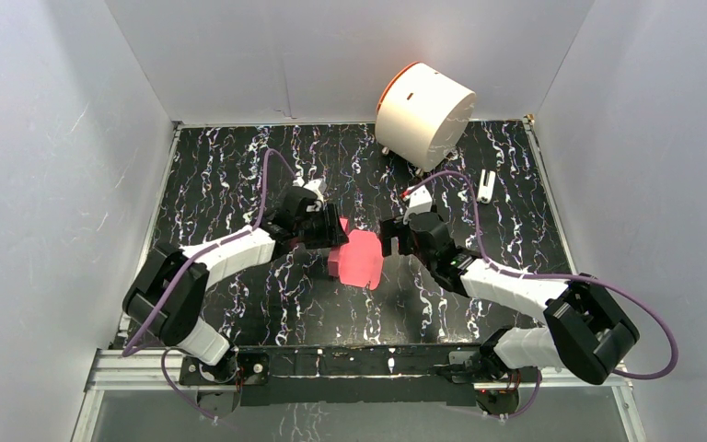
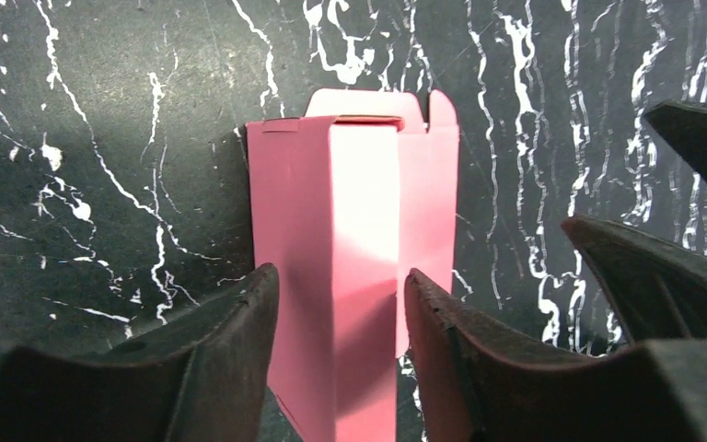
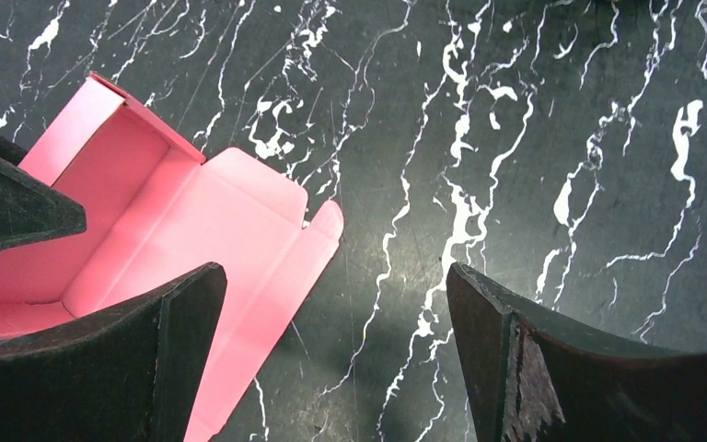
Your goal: Fold the paper box
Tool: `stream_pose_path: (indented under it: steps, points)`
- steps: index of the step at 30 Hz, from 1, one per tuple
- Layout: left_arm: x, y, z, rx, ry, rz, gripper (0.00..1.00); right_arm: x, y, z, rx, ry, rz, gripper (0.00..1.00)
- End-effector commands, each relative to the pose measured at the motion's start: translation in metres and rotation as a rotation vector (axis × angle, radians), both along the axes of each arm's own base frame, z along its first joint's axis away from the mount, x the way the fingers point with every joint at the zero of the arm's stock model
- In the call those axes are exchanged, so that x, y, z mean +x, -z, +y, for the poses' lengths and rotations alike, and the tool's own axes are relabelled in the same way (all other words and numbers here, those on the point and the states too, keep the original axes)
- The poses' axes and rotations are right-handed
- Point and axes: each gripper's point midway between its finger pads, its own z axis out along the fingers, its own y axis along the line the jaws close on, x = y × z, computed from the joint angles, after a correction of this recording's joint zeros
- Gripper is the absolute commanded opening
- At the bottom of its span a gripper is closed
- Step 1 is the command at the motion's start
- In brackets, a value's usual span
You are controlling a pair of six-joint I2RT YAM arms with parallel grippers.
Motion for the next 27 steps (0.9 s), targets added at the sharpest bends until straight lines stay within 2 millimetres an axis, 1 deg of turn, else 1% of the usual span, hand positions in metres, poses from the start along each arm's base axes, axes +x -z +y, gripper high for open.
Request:
stream_pose_path:
  steps: [1, 5, 7, 9, 12, 16, 18, 20, 23, 27]
  points:
    - [0.004, -0.004, 0.002, 0.025, -0.01, -0.016, 0.46, -0.002, -0.007, -0.001, 0.064, 0.029, 0.025, 0.98]
    - [0.002, -0.012, 0.008, -0.017, -0.052, -0.045, 0.34, -0.008, -0.005, 0.008, 0.093, -0.008, 0.098, 0.98]
    - [0.001, -0.014, 0.011, -0.054, -0.073, -0.048, 0.29, -0.011, -0.003, 0.009, 0.121, 0.006, 0.145, 0.99]
    - [0.0, -0.014, 0.015, -0.09, -0.098, -0.049, 0.26, -0.015, -0.003, 0.013, 0.16, 0.012, 0.197, 0.99]
    - [-0.002, -0.009, 0.021, -0.112, -0.13, -0.04, 0.25, -0.021, -0.004, 0.021, 0.212, 0.006, 0.277, 0.98]
    - [-0.006, -0.003, 0.019, -0.148, -0.138, -0.022, 0.24, -0.022, -0.016, 0.04, 0.269, -0.056, 0.324, 0.98]
    - [-0.008, 0.0, 0.018, -0.166, -0.147, -0.017, 0.24, -0.021, -0.017, 0.047, 0.276, -0.065, 0.348, 0.97]
    - [-0.009, 0.001, 0.018, -0.178, -0.157, -0.013, 0.24, -0.017, -0.015, 0.051, 0.274, -0.054, 0.371, 0.93]
    - [-0.009, 0.003, 0.018, -0.19, -0.163, -0.012, 0.24, -0.013, -0.008, 0.057, 0.264, -0.048, 0.407, 0.84]
    - [-0.01, 0.006, 0.016, -0.215, -0.173, -0.006, 0.26, -0.012, 0.004, 0.057, 0.209, -0.043, 0.45, 0.65]
